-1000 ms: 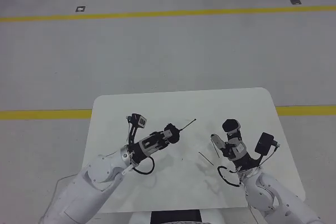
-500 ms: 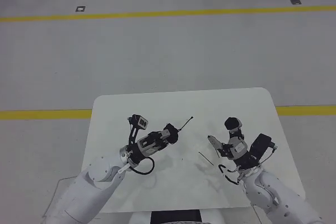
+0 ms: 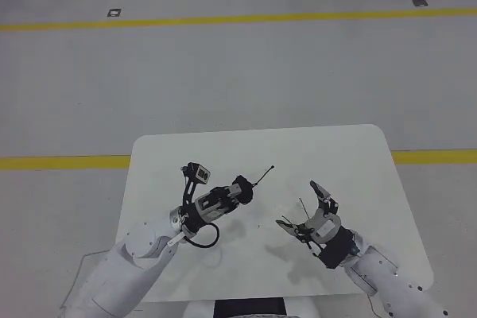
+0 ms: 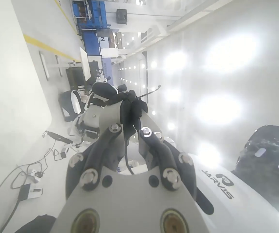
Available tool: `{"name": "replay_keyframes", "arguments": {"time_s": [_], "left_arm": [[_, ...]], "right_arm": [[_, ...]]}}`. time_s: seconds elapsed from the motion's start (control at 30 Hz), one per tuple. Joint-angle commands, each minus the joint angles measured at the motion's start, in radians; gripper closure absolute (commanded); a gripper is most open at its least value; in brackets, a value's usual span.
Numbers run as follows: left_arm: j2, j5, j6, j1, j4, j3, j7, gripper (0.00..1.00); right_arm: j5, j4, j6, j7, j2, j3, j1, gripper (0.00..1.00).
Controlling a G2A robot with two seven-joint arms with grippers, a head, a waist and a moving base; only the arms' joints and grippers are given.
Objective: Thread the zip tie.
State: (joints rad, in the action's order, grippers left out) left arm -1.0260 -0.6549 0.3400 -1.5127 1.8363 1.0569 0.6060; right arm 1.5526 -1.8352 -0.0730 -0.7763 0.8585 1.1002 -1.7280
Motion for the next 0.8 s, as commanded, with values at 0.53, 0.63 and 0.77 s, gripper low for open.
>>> {"name": "replay_keyframes", "arguments": {"time_s": [0.53, 0.63, 0.77], "left_arm": [[-0.048, -0.261, 0.000, 0.054, -0.051, -0.126, 0.037, 1.00], [-0.058, -0.303, 0.000, 0.059, -0.061, -0.139, 0.057, 1.00], [-0.071, -0.329, 0.000, 0.062, -0.074, -0.152, 0.074, 1.00]], "right_arm": [[0.003, -0.010, 0.071, -0.007, 0.024, -0.033, 0.013, 0.00], [-0.003, -0.006, 0.081, -0.022, 0.034, -0.050, 0.026, 0.00], [-0.007, 0.008, 0.118, -0.066, 0.051, -0.074, 0.054, 0.00]]}}
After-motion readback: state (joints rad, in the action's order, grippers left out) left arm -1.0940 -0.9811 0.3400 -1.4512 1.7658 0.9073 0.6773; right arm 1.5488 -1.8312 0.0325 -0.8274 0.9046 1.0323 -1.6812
